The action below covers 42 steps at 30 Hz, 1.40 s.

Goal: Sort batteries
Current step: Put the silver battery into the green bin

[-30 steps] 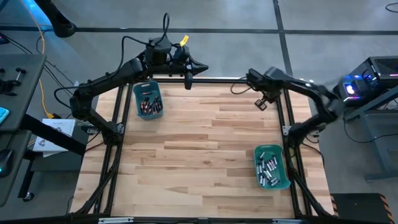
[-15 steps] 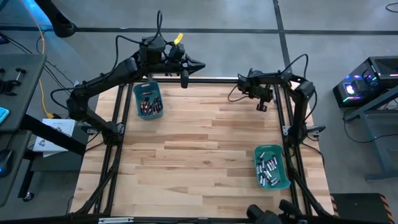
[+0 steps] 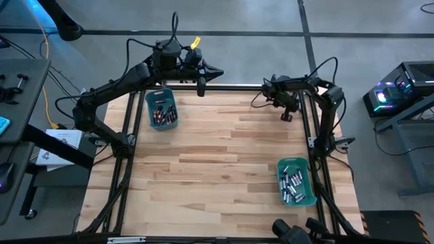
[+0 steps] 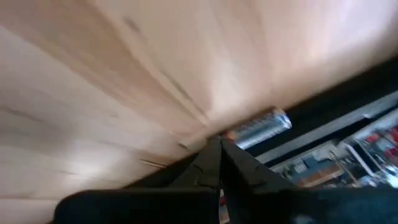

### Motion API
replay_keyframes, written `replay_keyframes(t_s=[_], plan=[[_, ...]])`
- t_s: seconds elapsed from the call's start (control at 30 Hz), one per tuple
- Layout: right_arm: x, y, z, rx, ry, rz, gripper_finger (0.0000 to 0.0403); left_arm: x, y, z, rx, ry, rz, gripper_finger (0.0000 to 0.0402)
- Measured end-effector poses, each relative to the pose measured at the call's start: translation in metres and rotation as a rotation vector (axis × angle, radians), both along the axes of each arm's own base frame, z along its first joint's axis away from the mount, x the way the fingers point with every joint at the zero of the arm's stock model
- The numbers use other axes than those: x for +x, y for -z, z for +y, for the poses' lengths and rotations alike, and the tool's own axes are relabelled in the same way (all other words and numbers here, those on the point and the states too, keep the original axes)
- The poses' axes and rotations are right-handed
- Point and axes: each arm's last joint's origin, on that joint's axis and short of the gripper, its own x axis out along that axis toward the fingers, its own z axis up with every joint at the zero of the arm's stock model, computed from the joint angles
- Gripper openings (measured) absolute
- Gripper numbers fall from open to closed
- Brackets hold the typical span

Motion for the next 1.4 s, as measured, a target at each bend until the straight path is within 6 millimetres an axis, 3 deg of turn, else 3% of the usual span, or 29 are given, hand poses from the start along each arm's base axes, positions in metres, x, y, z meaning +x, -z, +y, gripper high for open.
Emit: replay_keyframes(t_s=[0.1, 0.23, 0.33, 0.5, 0.67, 1.0, 1.4], plan=[[0.009, -0.004, 0.004, 0.022, 0.002, -0.05, 0.0, 0.0, 0.0, 0.0, 0.0, 0.0, 0.0, 0.0], [0.023, -0.028, 0.011, -0.028, -0.033, -0.158, 0.0, 0.0, 0.0, 0.0, 0.001, 0.0, 0.0, 0.0], [0.017, -0.032, 0.005, -0.037, -0.067, -0.184, 0.0, 0.0, 0.0, 0.0, 0.017, 0.003, 0.003, 0.0], [-0.002, -0.026, -0.008, -0.011, -0.015, -0.13, 0.0, 0.0, 0.0, 0.0, 0.025, 0.004, 0.004, 0.0], [-0.008, -0.015, -0.013, 0.04, -0.021, -0.076, 0.0, 0.0, 0.0, 0.0, 0.025, 0.004, 0.004, 0.0], [-0.004, 0.005, -0.004, 0.165, -0.159, 0.085, 0.0, 0.0, 0.0, 0.0, 0.024, 0.004, 0.005, 0.0], [0.005, 0.003, 0.0, 0.219, -0.195, -0.018, 0.0, 0.0, 0.0, 0.0, 0.002, 0.0, 0.006, 0.0]])
